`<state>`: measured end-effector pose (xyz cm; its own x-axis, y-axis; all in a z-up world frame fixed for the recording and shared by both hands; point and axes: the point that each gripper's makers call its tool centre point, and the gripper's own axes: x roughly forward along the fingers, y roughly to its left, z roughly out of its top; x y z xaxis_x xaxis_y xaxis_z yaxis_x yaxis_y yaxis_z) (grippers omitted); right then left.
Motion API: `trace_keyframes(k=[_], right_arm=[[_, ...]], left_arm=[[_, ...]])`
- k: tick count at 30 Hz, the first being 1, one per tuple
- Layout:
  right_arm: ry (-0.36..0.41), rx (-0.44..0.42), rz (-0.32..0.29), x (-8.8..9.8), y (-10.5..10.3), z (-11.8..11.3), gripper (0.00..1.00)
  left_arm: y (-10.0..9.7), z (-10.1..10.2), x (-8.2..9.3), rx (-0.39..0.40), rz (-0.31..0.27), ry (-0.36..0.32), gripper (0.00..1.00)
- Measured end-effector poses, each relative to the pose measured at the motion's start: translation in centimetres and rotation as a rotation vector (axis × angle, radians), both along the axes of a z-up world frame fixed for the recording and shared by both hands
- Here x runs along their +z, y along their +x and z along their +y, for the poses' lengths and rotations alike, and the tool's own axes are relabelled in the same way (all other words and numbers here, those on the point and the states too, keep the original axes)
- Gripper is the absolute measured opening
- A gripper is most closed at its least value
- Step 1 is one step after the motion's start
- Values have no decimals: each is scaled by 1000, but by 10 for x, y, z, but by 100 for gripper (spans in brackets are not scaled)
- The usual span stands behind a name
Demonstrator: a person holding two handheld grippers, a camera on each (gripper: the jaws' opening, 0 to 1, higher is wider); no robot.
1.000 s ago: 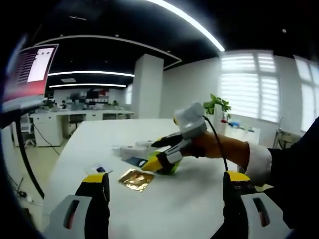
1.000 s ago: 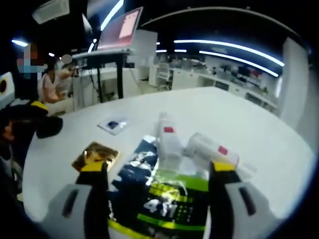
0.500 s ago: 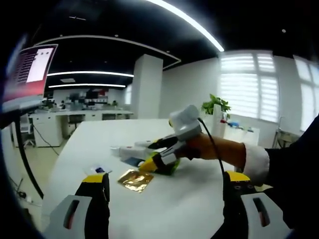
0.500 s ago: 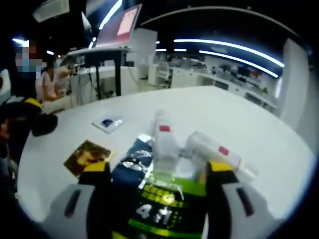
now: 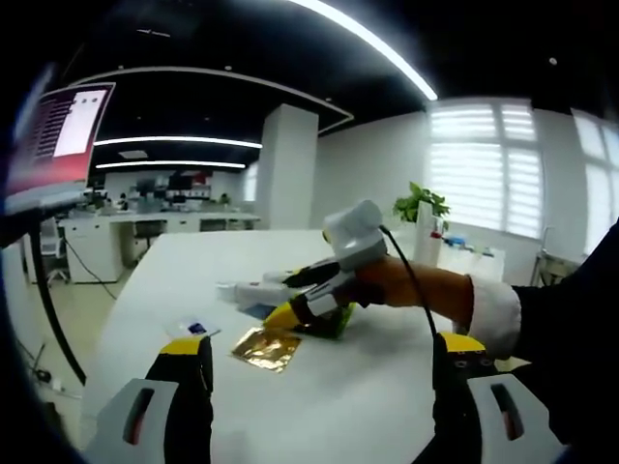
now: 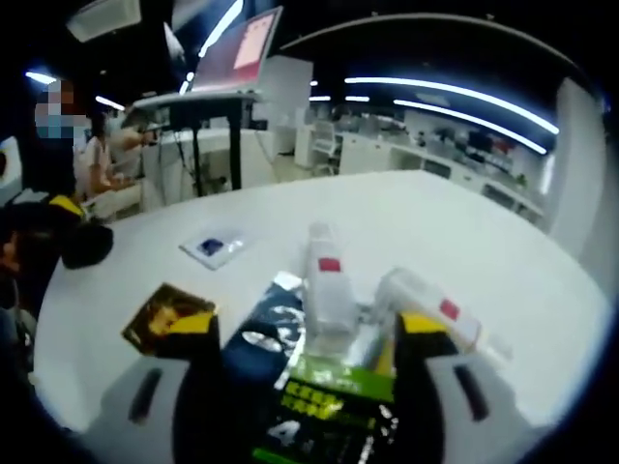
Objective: Arrange the skincare products in the storage area until every visible bottle or jar stands upright without overlapping.
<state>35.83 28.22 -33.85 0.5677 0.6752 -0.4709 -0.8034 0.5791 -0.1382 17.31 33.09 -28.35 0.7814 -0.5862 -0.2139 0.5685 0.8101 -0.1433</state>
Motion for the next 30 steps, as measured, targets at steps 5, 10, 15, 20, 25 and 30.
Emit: trace_keyframes(k=[5,10,15,20,25,30], right_arm=[[10,-1,-4,0,1,0,66],[14,-11,6,-3,-3,0,61],[28,-9,20,-5,-3,1,54],[42,-4,14,-4,-4,2,41],[52,-11,20,-6,-7,2,40],[58,-19,20,-5,-1,-1,34]], left_arm=[[1,1,0,2,0,-3,96],[1,2,1,5,0,-7,96],[1,1,0,2,3,-5,96],[1,2,0,5,3,-8,96],[2,3,0,7,5,-10,96],[2,1,0,5,4,-14,96]])
